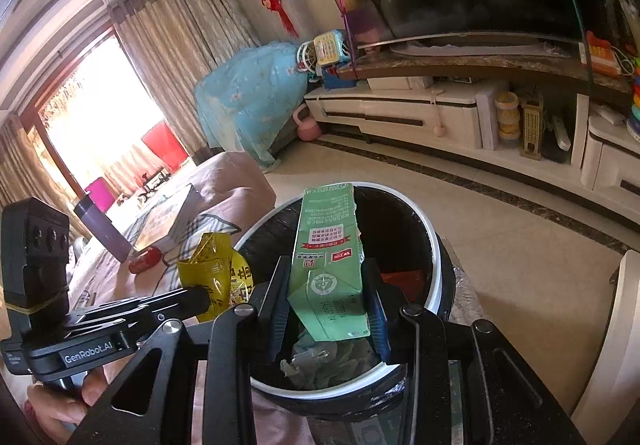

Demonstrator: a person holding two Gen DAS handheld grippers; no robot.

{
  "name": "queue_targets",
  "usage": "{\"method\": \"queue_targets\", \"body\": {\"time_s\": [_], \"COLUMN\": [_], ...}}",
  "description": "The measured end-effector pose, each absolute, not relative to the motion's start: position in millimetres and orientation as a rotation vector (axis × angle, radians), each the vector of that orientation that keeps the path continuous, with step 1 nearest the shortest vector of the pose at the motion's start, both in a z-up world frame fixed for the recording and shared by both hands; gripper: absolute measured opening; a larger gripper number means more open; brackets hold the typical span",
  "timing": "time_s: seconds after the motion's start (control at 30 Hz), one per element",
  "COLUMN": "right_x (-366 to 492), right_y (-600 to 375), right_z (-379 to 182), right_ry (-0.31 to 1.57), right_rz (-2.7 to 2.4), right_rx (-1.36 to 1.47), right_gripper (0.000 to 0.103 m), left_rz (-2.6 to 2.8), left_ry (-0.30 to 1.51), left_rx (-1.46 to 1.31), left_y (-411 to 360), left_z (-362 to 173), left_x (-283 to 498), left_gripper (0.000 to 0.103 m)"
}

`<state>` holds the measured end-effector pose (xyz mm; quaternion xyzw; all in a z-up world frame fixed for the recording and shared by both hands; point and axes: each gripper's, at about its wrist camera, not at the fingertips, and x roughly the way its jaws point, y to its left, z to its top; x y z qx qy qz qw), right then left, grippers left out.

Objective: Collect trash
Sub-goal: 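Carry yellow bag and green juice box over the bin and open both tools, then move both open tools from the bin back to the bed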

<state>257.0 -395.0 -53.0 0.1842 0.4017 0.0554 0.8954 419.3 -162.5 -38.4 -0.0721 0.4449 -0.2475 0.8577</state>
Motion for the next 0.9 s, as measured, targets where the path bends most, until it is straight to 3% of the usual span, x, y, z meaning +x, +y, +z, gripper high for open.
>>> {"method": "queue_targets", "body": {"time_s": [0.03,0.17,0.23,0.4,0.63,0.9], "right_x": [259,265,264,252,230,208], "right_y": [-396,-401,-404,-403,-378,-340], "right_z": [-54,-61,-64,-57,-45,-44], "right_ry": [0.836,0.856,0.855,0.818,0.783,0.801], "right_rz": [0.114,0.104,0.108,0.116,0.15,0.22], "right_rx": [0.382,0.403,0.43,0.44,0.42,0.433], "right_gripper": [0.035,0.04,0.055,0.072,0.095,0.099], "left_rz": [-0.515,-0.492,-0.486,-0.465,-0.438,-0.375], "left_ry": [0.939,0.94,0.927,0.916,0.915,0.896], "left_rx": [-0.154,-0.171,-0.17,-0.17,-0.195,-0.239], "left_y": [-163,-161,-158,-141,-104,-50], "left_z": [-39,-39,-37,-39,-39,-32], "left_x": [421,419,414,392,351,307], "left_gripper": [0.012,0.042,0.047,0.057,0.062,0.064]}}
